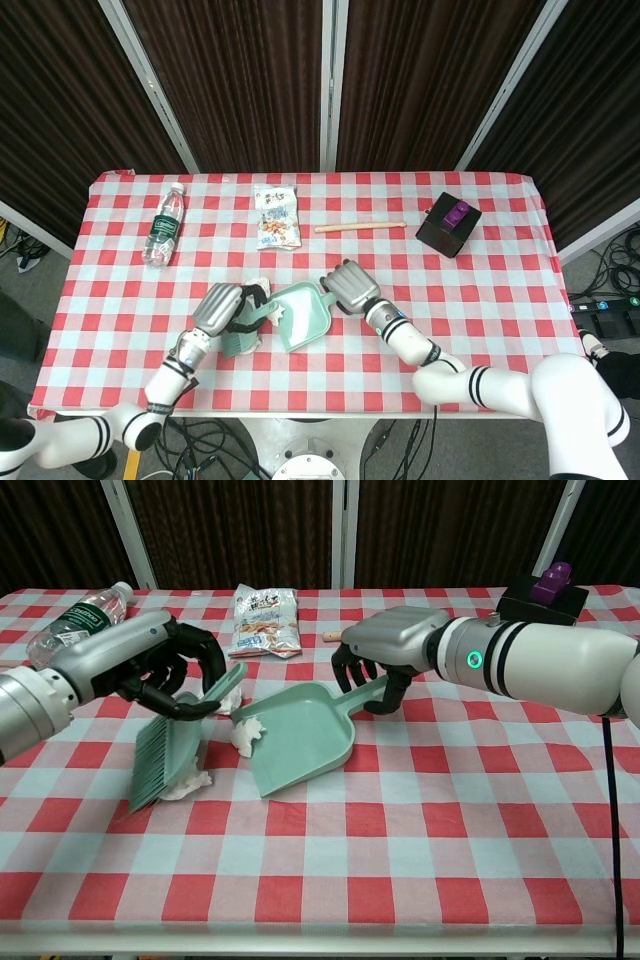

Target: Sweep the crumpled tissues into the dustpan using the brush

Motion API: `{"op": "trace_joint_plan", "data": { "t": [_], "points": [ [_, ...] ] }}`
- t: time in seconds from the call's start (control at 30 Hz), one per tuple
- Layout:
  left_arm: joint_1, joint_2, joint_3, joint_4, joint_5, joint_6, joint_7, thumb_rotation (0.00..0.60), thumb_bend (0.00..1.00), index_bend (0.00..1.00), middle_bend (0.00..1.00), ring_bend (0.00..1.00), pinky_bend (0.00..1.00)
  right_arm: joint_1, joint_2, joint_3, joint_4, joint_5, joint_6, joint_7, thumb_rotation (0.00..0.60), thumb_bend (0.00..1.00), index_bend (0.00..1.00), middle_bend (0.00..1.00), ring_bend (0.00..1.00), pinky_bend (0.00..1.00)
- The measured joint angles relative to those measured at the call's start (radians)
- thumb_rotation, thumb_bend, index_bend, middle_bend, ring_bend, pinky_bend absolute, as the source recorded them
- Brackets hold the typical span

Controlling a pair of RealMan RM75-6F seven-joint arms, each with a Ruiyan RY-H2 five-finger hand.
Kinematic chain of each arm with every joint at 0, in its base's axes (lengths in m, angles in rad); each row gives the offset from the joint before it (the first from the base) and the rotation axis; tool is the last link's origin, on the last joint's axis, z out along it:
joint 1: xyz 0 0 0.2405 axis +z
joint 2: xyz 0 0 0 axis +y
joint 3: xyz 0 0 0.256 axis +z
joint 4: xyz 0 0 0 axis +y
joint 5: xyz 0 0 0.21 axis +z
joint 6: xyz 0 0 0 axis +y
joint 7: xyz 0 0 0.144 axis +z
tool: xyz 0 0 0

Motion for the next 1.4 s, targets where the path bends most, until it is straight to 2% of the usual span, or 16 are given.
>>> {"op": "trace_joint_plan", "data": {
  "t": [0.4, 0.73, 0.83, 1.03, 1.2, 1.4],
  "points": [
    [-0.094, -0.150, -0.087, 0.191, 0.023, -0.046, -0.093, 0.600, 0.54, 0.55, 0.55, 0.74, 0.91, 0.018, -0.007, 0.013, -0.003, 0.054, -0.016, 0.011, 0.600, 0.61, 0.66, 0.55, 0.37, 0.31],
    [-0.128, -0.208, -0.136, 0.238, 0.028, -0.037, -0.186, 0.600, 0.54, 0.56, 0.55, 0.72, 0.91, 0.010, -0.003, 0.025, 0.001, 0.056, -0.015, 0.066, 0.600, 0.62, 0.66, 0.55, 0.36, 0.31],
    [-0.128, -0.195, -0.141, 0.192, 0.031, -0.035, -0.245, 0.600, 0.54, 0.56, 0.55, 0.72, 0.91, 0.004, 0.002, 0.036, -0.001, 0.046, -0.027, 0.117, 0.600, 0.62, 0.65, 0.55, 0.36, 0.31],
    [-0.099, -0.141, -0.124, 0.138, 0.064, 0.021, -0.274, 0.600, 0.54, 0.57, 0.55, 0.71, 0.91, -0.022, 0.015, 0.039, 0.022, -0.039, -0.029, 0.217, 0.600, 0.62, 0.65, 0.56, 0.37, 0.31],
    [-0.060, -0.040, -0.099, 0.069, 0.092, 0.060, -0.305, 0.600, 0.54, 0.58, 0.55, 0.70, 0.91, -0.036, 0.016, 0.030, 0.040, -0.062, -0.027, 0.248, 0.600, 0.62, 0.65, 0.57, 0.37, 0.31],
    [-0.036, 0.027, -0.096, 0.101, 0.082, 0.060, -0.351, 0.600, 0.54, 0.58, 0.55, 0.70, 0.90, -0.048, 0.006, 0.037, 0.072, -0.063, 0.008, 0.229, 0.600, 0.63, 0.66, 0.57, 0.38, 0.31]
  ]
}}
